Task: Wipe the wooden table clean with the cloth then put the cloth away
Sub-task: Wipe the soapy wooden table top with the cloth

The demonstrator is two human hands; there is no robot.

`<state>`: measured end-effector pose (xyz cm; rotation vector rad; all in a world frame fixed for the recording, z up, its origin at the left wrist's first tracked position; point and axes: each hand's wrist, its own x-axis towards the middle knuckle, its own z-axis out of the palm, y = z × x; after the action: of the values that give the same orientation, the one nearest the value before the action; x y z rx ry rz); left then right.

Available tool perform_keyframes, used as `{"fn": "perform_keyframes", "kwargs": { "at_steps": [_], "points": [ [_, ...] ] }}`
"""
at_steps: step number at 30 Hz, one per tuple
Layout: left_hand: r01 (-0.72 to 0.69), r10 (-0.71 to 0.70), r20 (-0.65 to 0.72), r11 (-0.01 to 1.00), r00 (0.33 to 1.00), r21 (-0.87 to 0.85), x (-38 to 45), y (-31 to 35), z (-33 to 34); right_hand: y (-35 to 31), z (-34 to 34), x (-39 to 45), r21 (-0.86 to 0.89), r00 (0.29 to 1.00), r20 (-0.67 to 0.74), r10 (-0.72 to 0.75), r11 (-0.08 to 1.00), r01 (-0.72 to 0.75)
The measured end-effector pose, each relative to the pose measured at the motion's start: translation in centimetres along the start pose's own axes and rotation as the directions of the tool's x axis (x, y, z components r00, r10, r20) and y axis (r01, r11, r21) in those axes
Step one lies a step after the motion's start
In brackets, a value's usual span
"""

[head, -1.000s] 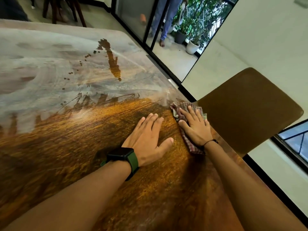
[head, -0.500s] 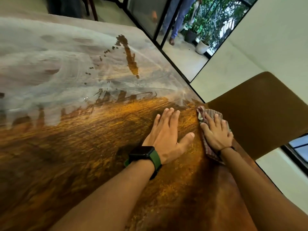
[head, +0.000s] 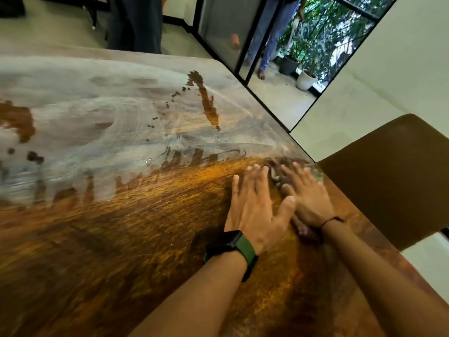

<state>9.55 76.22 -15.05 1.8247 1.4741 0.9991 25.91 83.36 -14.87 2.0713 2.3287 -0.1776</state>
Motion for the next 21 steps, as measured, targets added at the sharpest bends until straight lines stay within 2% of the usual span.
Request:
{"fn": "perform_keyframes", "kwargs": {
  "at_steps": [3,6,8,10,13,15,18,21],
  "points": [
    [0.014,-0.014,0.024,1.0,1.0,0.005,0.0,0.1,0.2,0.7,-0.2,3.0,0.023,0.963,-0.034,0.269,0.963,-0.268],
    [0.01,-0.01,0.011,1.0,1.0,-0.026,-0.1,0.1,0.4,-1.0,-0.3,2.5,0.038,0.945,-0.007,0.326,0.945,-0.326],
    [0.052,-0.056,-0.047,0.995,0.997,-0.087,-0.6,0.1,-0.4,-4.1,-0.2,0.5,-0.029,0.971,0.034,0.238,0.971,-0.237],
    [0.154,-0.179,-0.103,0.966,0.979,-0.208,-1.3,-0.1,-2.2,-8.0,0.0,-1.9,-0.107,0.995,0.066,0.075,0.992,-0.068],
    [0.267,-0.385,-0.23,0.869,0.894,-0.417,-4.5,-0.9,-8.0,-14.3,0.8,-7.0,-0.092,0.986,0.098,-0.132,0.986,0.141],
    [0.317,-0.466,-0.307,0.846,0.83,-0.428,-8.1,-1.9,-12.1,-18.1,2.0,-11.0,-0.046,0.962,0.071,-0.263,0.963,0.267],
    [0.474,-0.571,-0.24,0.803,0.785,-0.36,-14.9,-2.5,-17.5,-21.1,3.1,-17.6,-0.077,0.894,0.015,-0.449,0.891,0.448],
    [0.545,-0.57,-0.064,0.809,0.819,-0.223,-21.6,-2.4,-21.1,-18.8,3.4,-22.6,-0.123,0.873,0.037,-0.486,0.865,0.486]
  ]
}}
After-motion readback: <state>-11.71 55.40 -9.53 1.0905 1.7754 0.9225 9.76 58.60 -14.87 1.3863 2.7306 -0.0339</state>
